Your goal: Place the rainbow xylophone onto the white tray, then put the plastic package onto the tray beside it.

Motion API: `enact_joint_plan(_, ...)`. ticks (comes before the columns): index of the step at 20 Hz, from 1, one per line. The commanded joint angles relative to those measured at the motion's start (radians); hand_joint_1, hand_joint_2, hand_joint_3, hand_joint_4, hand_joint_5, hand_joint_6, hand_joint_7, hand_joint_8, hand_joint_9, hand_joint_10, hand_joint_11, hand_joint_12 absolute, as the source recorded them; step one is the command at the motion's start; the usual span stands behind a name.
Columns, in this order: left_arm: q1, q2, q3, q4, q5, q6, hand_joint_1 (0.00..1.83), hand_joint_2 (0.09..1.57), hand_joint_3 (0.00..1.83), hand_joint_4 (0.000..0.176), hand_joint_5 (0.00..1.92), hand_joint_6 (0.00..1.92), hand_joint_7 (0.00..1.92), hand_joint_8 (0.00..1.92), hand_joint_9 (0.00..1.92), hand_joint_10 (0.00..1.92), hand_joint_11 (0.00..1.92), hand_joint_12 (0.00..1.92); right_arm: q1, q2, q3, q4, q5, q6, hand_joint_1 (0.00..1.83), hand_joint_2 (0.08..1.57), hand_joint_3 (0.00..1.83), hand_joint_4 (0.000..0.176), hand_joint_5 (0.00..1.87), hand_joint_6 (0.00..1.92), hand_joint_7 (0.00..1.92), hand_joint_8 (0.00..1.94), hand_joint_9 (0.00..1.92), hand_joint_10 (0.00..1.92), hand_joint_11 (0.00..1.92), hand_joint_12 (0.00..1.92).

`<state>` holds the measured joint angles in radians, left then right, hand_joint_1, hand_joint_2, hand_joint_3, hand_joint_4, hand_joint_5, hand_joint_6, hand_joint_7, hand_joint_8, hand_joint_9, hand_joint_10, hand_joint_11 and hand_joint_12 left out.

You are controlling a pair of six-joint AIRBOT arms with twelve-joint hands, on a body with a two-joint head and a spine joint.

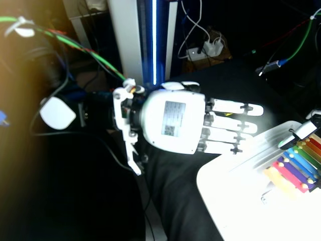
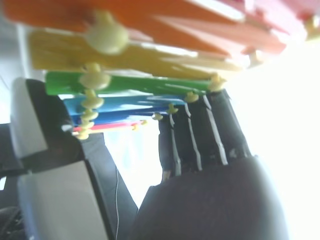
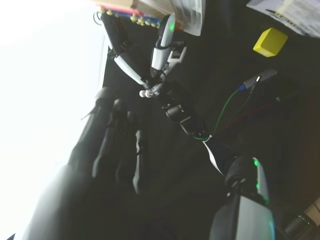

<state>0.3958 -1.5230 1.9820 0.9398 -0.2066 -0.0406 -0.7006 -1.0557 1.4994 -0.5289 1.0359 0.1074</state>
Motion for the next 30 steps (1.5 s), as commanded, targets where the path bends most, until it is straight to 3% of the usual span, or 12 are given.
enact_joint_plan(1, -0.003, -0.008, 0.004, -0.025, -0.061, -0.007, 1.44, 1.04, 0.00, 0.000, 0.74, 0.04, 0.78, 0.00, 0.77, 0.01, 0.48, 0.57, 0.019, -0.004, -0.001, 0.059, 0.099, 0.007, 0.73, 0.76, 0.00, 0.066, 0.24, 0.00, 0.34, 0.00, 0.39, 0.00, 0.40, 0.01)
enact_joint_plan(2, -0.002, -0.009, 0.004, -0.025, -0.062, -0.007, 1.45, 1.01, 0.00, 0.000, 0.73, 0.01, 0.74, 0.00, 0.73, 0.00, 0.45, 0.50, 0.019, -0.004, -0.001, 0.059, 0.099, 0.007, 0.73, 0.77, 0.00, 0.060, 0.24, 0.00, 0.34, 0.00, 0.38, 0.00, 0.40, 0.01)
enact_joint_plan(7, -0.001, -0.011, 0.004, -0.025, -0.068, -0.007, 1.30, 0.97, 0.00, 0.000, 0.55, 0.00, 0.55, 0.00, 0.56, 0.00, 0.36, 0.37, 0.020, -0.004, -0.001, 0.058, 0.099, 0.007, 0.70, 0.76, 0.00, 0.086, 0.24, 0.00, 0.34, 0.00, 0.37, 0.00, 0.40, 0.01)
enact_joint_plan(16, -0.002, -0.029, 0.008, -0.026, -0.095, -0.017, 1.17, 0.93, 0.00, 0.000, 0.40, 0.00, 0.40, 0.00, 0.39, 0.00, 0.21, 0.32, 0.023, -0.004, -0.001, 0.057, 0.100, 0.007, 0.72, 0.79, 0.01, 0.082, 0.23, 0.00, 0.33, 0.01, 0.36, 0.00, 0.39, 0.00)
enact_joint_plan(21, -0.007, -0.005, -0.025, -0.028, -0.129, -0.036, 0.99, 0.84, 0.00, 0.000, 0.08, 0.00, 0.12, 0.00, 0.14, 0.00, 0.14, 0.15, 0.023, -0.004, -0.004, 0.057, 0.100, 0.007, 0.68, 0.78, 0.00, 0.065, 0.22, 0.00, 0.36, 0.01, 0.36, 0.00, 0.40, 0.00)
enact_joint_plan(22, -0.009, 0.000, -0.030, -0.028, -0.130, -0.036, 0.94, 0.80, 0.00, 0.032, 0.00, 0.00, 0.02, 0.00, 0.06, 0.00, 0.06, 0.10, 0.023, -0.004, -0.004, 0.057, 0.100, 0.007, 0.65, 0.74, 0.00, 0.077, 0.22, 0.00, 0.36, 0.01, 0.37, 0.01, 0.40, 0.01)
enact_joint_plan(23, -0.013, 0.008, -0.039, -0.028, -0.131, -0.036, 0.94, 0.80, 0.00, 0.032, 0.00, 0.00, 0.02, 0.00, 0.06, 0.00, 0.06, 0.10, 0.023, -0.004, -0.005, 0.057, 0.100, 0.007, 0.65, 0.74, 0.00, 0.077, 0.22, 0.00, 0.36, 0.01, 0.37, 0.01, 0.40, 0.01)
enact_joint_plan(24, -0.020, 0.019, -0.052, -0.027, -0.132, -0.036, 0.89, 0.76, 0.00, 0.086, 0.00, 0.00, 0.00, 0.00, 0.00, 0.00, 0.00, 0.00, 0.023, -0.004, -0.006, 0.057, 0.100, 0.007, 0.63, 0.72, 0.00, 0.081, 0.23, 0.00, 0.37, 0.01, 0.38, 0.01, 0.41, 0.01)
enact_joint_plan(26, -0.039, 0.051, -0.089, -0.018, -0.136, -0.035, 0.77, 0.71, 0.00, 0.123, 0.00, 0.00, 0.00, 0.00, 0.00, 0.00, 0.00, 0.00, 0.023, -0.002, -0.010, 0.057, 0.100, 0.007, 0.65, 0.73, 0.00, 0.065, 0.23, 0.00, 0.35, 0.00, 0.37, 0.00, 0.40, 0.00)
enact_joint_plan(27, -0.056, 0.077, -0.118, -0.009, -0.144, -0.035, 0.71, 0.66, 0.00, 0.159, 0.00, 0.00, 0.00, 0.00, 0.00, 0.00, 0.00, 0.00, 0.023, 0.001, -0.013, 0.057, 0.100, 0.007, 0.65, 0.73, 0.00, 0.064, 0.22, 0.00, 0.34, 0.00, 0.37, 0.00, 0.40, 0.00)
enact_joint_plan(29, -0.093, 0.121, -0.169, 0.030, -0.160, -0.035, 0.75, 0.62, 0.00, 0.167, 0.00, 0.00, 0.00, 0.00, 0.00, 0.00, 0.01, 0.01, 0.023, 0.013, -0.025, 0.057, 0.099, 0.007, 0.63, 0.74, 0.00, 0.070, 0.19, 0.00, 0.30, 0.00, 0.32, 0.00, 0.36, 0.00)
enact_joint_plan(30, -0.112, 0.147, -0.198, 0.057, -0.162, -0.035, 0.79, 0.63, 0.00, 0.156, 0.00, 0.00, 0.00, 0.00, 0.00, 0.00, 0.00, 0.00, 0.023, 0.019, -0.031, 0.055, 0.099, 0.007, 0.60, 0.73, 0.00, 0.068, 0.18, 0.00, 0.28, 0.00, 0.30, 0.00, 0.35, 0.00)
